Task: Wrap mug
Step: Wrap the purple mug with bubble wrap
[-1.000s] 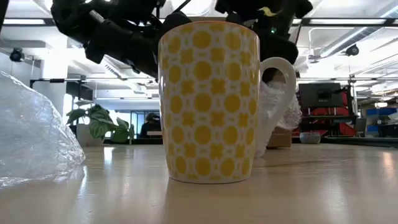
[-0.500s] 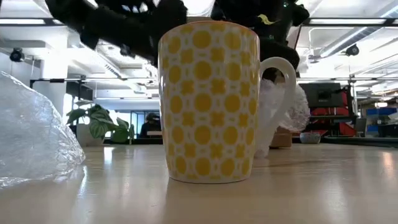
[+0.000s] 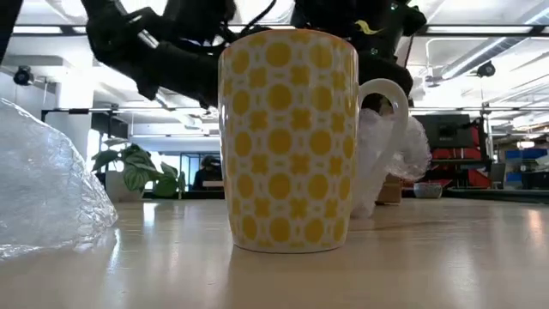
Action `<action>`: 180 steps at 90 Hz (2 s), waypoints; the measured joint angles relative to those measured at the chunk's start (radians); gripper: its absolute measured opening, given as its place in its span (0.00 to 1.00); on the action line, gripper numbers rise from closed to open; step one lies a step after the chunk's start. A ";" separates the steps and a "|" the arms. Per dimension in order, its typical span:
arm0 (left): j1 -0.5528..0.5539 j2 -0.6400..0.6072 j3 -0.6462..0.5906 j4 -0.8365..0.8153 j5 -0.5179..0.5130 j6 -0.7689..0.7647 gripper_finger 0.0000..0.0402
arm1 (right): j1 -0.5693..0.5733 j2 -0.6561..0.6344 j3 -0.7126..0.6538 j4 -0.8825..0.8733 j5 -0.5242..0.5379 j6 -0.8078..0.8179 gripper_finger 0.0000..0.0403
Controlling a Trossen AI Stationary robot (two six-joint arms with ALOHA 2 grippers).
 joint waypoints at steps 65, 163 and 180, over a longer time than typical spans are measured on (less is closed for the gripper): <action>-0.002 0.014 0.019 -0.038 0.023 0.008 0.00 | 0.002 -0.038 0.014 -0.108 0.143 0.082 0.01; -0.002 0.006 0.017 -0.053 0.023 0.008 0.00 | 0.243 -0.285 -0.167 -0.206 0.038 0.377 0.01; -0.002 0.006 0.017 -0.051 0.022 0.008 0.00 | 0.237 -0.290 -0.203 0.052 0.205 0.314 0.01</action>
